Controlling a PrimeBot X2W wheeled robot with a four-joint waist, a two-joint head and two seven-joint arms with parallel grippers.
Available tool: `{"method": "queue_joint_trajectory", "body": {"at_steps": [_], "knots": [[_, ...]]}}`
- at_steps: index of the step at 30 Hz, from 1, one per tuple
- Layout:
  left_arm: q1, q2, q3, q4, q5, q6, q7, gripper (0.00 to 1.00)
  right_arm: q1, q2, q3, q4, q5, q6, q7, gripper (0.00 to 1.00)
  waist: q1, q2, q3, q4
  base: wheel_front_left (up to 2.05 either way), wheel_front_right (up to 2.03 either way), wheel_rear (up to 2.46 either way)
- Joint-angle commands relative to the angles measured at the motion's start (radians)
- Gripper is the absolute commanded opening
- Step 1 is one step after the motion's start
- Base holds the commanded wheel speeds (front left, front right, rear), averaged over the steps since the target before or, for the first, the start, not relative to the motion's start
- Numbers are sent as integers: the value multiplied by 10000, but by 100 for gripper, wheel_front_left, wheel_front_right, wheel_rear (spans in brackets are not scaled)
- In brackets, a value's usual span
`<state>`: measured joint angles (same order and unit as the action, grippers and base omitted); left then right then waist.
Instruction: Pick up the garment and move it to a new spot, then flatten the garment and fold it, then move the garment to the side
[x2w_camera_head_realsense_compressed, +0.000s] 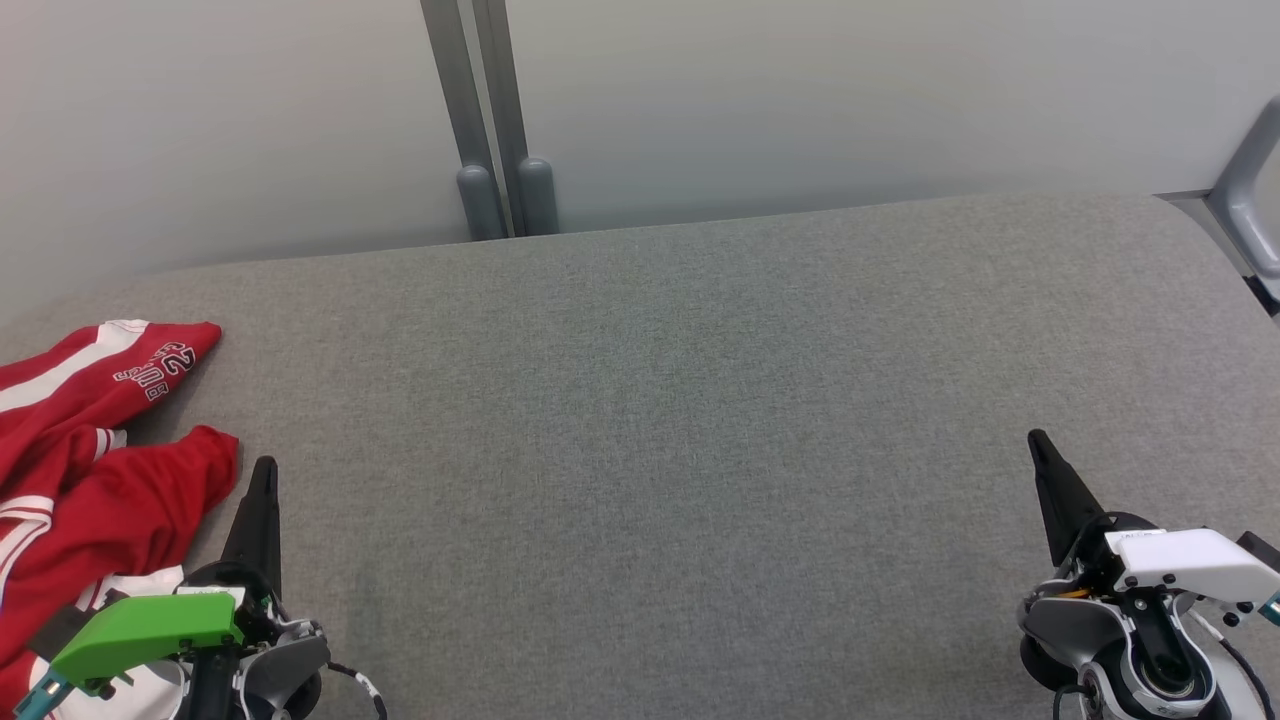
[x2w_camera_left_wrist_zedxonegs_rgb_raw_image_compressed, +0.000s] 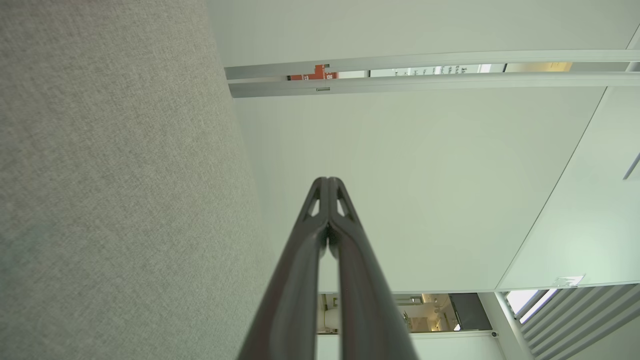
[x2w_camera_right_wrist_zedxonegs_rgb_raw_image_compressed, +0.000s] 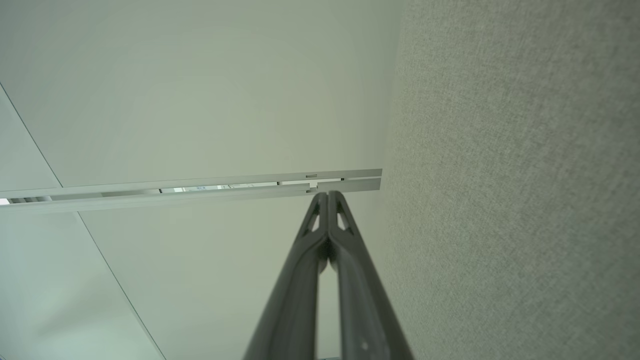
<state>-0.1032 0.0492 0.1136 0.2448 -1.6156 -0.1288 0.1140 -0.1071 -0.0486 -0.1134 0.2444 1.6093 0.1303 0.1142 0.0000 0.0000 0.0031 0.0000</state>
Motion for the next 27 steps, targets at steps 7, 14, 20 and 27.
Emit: {"method": "queue_joint_trajectory", "body": {"at_steps": [7,14,20,27], "knots": [[-147,32,10,1,77,-47,15,0,-56,-41,-5,16,74,10,21,0,0,0,0,0,0,0,0],[-147,32,10,1,77,-47,15,0,-56,-41,-5,16,74,10,21,0,0,0,0,0,0,0,0],[-147,32,9,4,77,-47,15,0,-56,-41,-5,16,74,10,21,0,0,0,0,0,0,0,0],[-147,32,9,1,77,-47,15,0,-56,-41,-5,16,74,10,21,0,0,0,0,0,0,0,0]]}}
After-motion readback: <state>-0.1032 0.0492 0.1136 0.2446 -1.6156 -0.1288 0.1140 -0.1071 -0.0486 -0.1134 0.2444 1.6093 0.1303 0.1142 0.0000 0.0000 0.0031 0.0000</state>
